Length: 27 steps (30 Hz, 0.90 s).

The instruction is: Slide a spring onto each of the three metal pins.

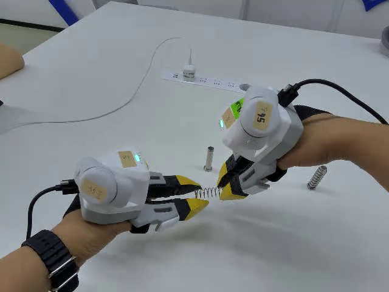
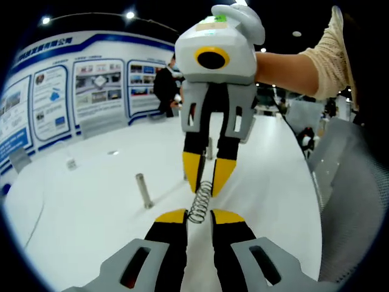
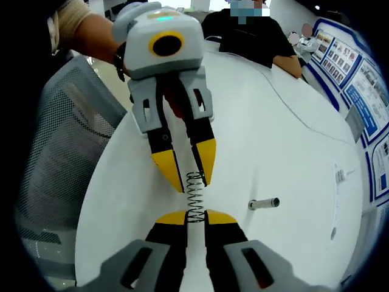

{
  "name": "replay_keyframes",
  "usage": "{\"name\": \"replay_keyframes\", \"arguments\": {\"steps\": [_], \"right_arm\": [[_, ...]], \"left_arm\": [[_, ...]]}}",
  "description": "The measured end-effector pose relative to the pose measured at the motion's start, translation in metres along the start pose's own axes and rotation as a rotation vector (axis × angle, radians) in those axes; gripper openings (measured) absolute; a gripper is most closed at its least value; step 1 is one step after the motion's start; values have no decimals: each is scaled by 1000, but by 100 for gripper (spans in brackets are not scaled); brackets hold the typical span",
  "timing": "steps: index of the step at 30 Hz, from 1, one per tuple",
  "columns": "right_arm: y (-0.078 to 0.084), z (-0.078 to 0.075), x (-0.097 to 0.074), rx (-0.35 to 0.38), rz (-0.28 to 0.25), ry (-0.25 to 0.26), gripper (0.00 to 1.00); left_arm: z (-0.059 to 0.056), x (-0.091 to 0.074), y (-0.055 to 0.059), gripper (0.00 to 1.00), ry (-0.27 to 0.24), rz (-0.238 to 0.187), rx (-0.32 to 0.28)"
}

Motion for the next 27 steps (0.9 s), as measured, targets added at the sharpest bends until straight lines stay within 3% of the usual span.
{"name": "replay_keyframes", "arguments": {"steps": [7,18,27], "right_arm": [[-1,4,-4,-15,19,-9,11],[-20,10,-21,2,-36,1,11],[-36,12,-22,-23,-60,12,11]], "left_arm": [[-4,1,0,12,20,2,0],[-9,5,1,11,37,18,14],[-11,7,-1,11,44,9,14]]}}
Point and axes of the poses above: the centre of the closed fingertips' face, and the gripper's own axes: x roughly forward along the fingers, z roughly to its left, y roughly out of its underside, the point moved 8 cm from there along -x, roughly backward along the fingers, and after that the axes turned 8 degrees about -y, right-handed, at the moved point
